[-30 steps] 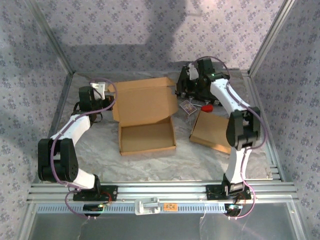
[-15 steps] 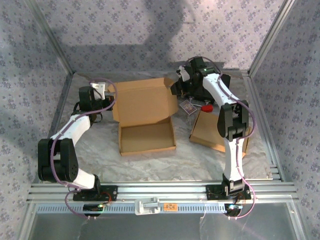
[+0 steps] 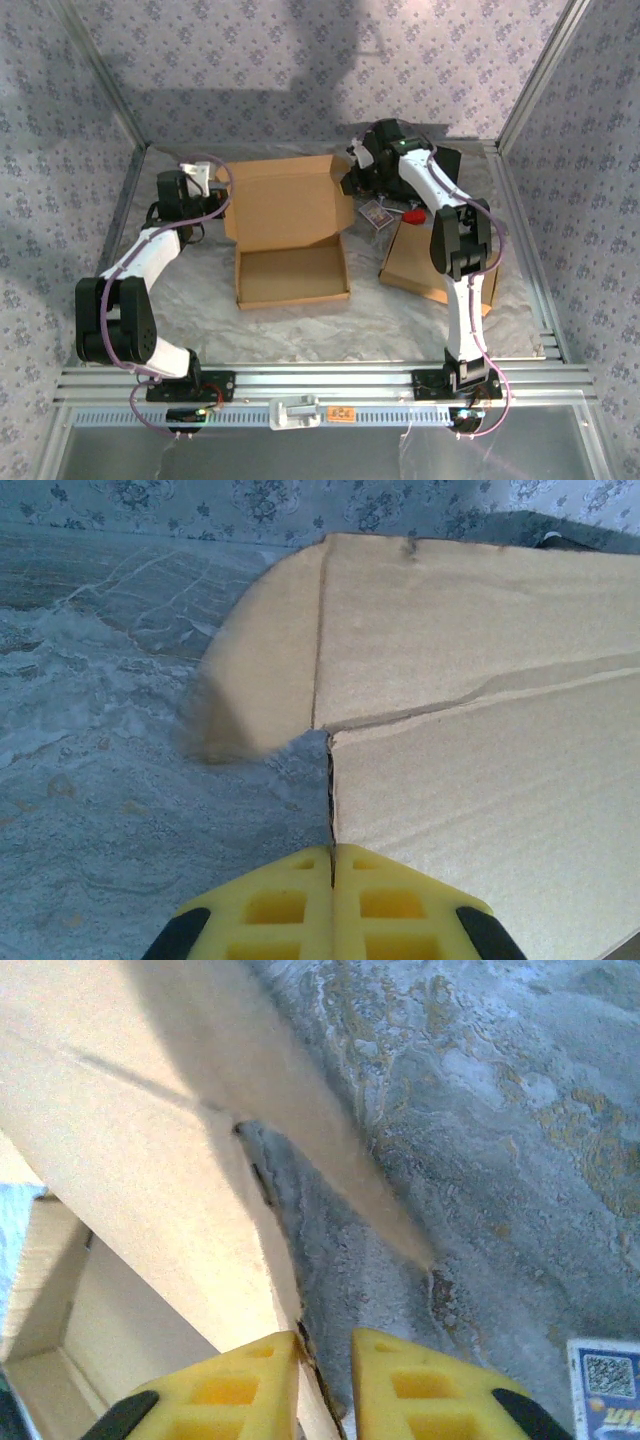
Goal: Fold the paper box
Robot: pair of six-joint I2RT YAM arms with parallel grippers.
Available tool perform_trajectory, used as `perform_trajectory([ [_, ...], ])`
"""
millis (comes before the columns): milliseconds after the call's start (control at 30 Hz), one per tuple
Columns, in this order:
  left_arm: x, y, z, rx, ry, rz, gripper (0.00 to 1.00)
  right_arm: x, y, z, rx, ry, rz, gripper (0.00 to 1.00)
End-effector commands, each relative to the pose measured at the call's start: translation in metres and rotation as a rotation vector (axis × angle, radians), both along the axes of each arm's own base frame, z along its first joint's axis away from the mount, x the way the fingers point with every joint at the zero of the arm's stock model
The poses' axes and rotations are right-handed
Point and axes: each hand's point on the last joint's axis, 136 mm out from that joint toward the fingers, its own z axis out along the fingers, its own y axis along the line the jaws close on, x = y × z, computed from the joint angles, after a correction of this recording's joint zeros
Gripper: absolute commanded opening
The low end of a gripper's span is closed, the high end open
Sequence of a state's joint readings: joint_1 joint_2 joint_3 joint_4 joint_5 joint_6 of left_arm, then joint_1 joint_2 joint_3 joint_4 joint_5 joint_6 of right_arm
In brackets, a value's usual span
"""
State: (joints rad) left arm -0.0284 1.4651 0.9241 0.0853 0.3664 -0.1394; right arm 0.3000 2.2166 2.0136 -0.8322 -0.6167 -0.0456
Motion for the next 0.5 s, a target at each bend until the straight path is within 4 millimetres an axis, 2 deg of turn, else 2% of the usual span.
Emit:
perform_trajectory([
  [0,0.012,0.0,0.023,-0.01,-0.061,0.006,0.0,0.004,0.004,0.017,-0.043,-0.077,-0.009,0.07],
  [67,0.016,0.002,0.028,-0.029,-0.069,0.028,0.0,0.007,0.0,0.023,-0.085,-0.136,-0.043,0.0],
  [267,0.029,0.009,0.049,-0.079,-0.125,0.097,0.0,0.01,-0.005,0.063,-0.149,-0.466,-0.194,0.0],
  [400,0.038,0.013,0.051,-0.122,-0.144,0.129,0.03,-0.004,0.013,0.09,-0.202,-0.744,-0.274,0.0],
  [467,0.042,0.017,0.048,-0.144,-0.139,0.148,0.04,-0.012,0.022,0.093,-0.245,-0.827,-0.31,0.0],
])
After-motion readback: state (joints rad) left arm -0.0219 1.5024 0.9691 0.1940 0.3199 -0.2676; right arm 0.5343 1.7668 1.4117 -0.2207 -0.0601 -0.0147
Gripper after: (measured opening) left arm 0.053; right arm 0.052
